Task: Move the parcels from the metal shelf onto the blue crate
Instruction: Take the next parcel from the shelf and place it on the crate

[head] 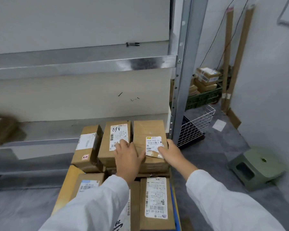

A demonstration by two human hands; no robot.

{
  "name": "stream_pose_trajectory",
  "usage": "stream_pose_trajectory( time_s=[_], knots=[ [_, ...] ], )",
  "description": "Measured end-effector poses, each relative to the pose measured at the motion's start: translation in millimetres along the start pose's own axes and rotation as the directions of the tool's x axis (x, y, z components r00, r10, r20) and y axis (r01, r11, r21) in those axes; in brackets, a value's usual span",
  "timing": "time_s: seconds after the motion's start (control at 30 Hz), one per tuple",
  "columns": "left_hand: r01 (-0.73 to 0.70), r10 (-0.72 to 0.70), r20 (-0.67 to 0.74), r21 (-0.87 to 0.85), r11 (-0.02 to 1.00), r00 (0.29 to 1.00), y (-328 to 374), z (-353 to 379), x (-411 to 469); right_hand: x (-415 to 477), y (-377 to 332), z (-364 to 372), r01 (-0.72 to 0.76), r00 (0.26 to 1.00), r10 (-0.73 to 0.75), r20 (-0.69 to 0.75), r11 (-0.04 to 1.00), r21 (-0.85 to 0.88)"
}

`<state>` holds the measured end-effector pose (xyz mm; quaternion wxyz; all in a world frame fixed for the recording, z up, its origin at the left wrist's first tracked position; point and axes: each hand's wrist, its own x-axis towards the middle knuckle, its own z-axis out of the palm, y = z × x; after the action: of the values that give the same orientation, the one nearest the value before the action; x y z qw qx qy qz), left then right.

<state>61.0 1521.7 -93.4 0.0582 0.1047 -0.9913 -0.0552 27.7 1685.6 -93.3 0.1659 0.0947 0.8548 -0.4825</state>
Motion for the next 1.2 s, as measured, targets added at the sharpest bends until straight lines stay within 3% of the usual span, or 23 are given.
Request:
stream_pose_trajectory(
  time_s=[0.1,0.2,0.3,0.37,0.47,0.53,0.73,1.0,1.2],
  knots=[
    [0.019,-0.019,0.001,-0.024,1.000,1.000,0.0,4.0,1.3,6.6,3.1,2.7,0.013,1.000,-0.013,0.006,1.000,0.007],
    [0.037,-0.040,-0.019,-0.171,0.985,0.999,-4.0,5.0,-0.6,10.1,4.4,1.6,0.034,0.998,-0.033,0.046,0.999,-0.011],
    [-0.004,0.001,-0.011,-0.281,0.960,1.000,-10.4,2.0,-6.5,10.4,5.9,-0.6,0.039,0.996,-0.028,0.081,0.989,-0.141],
    [-0.027,0.033,0.008,-0.379,0.925,0.999,-16.1,-4.2,-11.9,5.8,-0.4,-0.1,0.036,0.996,-0.055,-0.068,0.967,-0.254],
    [-0.064,0.082,0.017,-0.476,0.877,0.997,-31.2,-18.2,-20.0,-9.6,-28.2,7.2,0.144,0.947,-0.205,-0.246,0.959,-0.244],
    [-0.067,0.091,0.023,-0.500,0.864,0.996,-51.7,-32.4,-26.2,-24.4,-53.6,23.5,0.241,0.934,-0.304,-0.190,0.925,-0.293],
    [-0.078,0.069,-0.037,-0.436,0.896,0.997,-161.1,-91.4,-52.9,-87.6,-128.2,111.1,0.458,0.888,-0.414,0.199,0.836,-0.303],
    [0.134,-0.182,-0.157,-0.275,0.952,0.971,-392.7,-167.5,-150.7,-199.8,-226.8,298.9,0.630,0.772,-0.518,0.369,0.702,-0.332],
    [0.183,-0.220,-0.188,-0.195,0.964,0.957,-542.4,-206.9,-232.7,-293.4,-291.3,441.1,0.791,0.607,-0.596,0.526,0.521,-0.322]
  ],
)
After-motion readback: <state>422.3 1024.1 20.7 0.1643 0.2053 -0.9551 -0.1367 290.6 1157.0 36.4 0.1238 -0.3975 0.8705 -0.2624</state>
